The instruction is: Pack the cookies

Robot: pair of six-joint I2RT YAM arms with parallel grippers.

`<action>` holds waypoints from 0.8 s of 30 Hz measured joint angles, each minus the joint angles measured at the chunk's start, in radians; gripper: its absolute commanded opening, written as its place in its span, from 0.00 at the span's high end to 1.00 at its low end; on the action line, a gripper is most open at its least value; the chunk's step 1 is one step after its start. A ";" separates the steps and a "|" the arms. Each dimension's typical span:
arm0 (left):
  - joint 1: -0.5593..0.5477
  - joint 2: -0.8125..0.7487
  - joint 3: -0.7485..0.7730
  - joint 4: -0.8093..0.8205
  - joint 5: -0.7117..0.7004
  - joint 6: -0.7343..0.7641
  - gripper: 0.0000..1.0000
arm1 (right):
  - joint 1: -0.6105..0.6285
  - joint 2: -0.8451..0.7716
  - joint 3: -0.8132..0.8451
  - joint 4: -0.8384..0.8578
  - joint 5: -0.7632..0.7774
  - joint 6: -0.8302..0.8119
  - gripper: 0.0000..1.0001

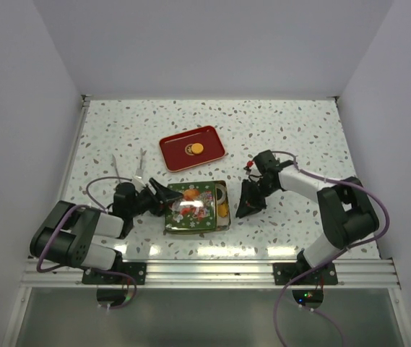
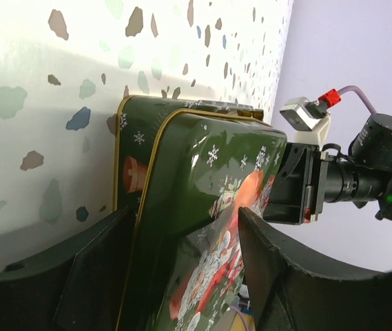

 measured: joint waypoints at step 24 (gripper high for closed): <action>-0.088 0.034 0.120 -0.182 -0.155 -0.047 0.35 | 0.037 0.034 -0.024 0.045 -0.009 0.004 0.83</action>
